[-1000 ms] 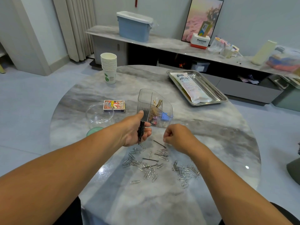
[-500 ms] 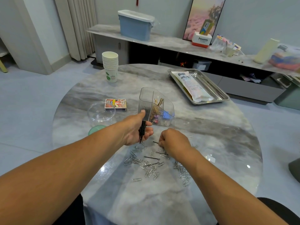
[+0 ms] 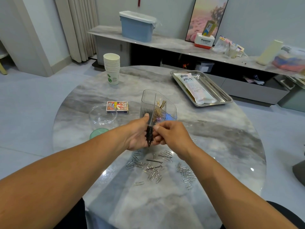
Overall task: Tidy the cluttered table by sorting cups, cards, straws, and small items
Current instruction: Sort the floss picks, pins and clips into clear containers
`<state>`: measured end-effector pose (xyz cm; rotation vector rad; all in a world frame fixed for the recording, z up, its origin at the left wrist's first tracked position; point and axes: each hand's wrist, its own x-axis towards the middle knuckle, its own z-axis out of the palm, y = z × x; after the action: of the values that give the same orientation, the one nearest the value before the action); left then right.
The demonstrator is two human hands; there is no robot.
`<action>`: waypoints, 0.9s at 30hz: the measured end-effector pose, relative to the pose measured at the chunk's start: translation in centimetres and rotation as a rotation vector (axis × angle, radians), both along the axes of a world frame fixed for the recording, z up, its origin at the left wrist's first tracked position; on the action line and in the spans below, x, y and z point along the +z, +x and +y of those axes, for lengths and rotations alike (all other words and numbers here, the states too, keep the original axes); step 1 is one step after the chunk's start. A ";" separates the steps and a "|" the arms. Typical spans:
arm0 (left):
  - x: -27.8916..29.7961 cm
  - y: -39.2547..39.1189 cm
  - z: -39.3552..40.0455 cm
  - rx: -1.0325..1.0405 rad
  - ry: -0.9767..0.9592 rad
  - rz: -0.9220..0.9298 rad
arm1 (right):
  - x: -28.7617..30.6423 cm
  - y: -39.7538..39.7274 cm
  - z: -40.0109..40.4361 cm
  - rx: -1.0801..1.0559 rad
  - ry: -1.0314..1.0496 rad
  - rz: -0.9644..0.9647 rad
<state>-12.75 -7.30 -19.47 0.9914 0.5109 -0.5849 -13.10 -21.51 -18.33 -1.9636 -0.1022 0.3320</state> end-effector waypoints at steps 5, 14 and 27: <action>0.2 0.2 0.2 0.031 0.175 0.019 | 0.0 1.4 -2.5 0.181 -0.537 -0.113; 0.0 0.3 0.1 0.021 0.302 0.011 | -1.8 -0.5 -1.7 0.585 -1.057 -0.432; 0.1 -0.7 0.3 0.028 0.210 0.006 | -0.9 0.2 -1.8 0.335 -0.831 -0.260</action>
<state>-13.42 -6.96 -19.40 1.1798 0.6000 -0.5162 -12.90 -23.33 -19.21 -2.8162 -0.5361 0.3676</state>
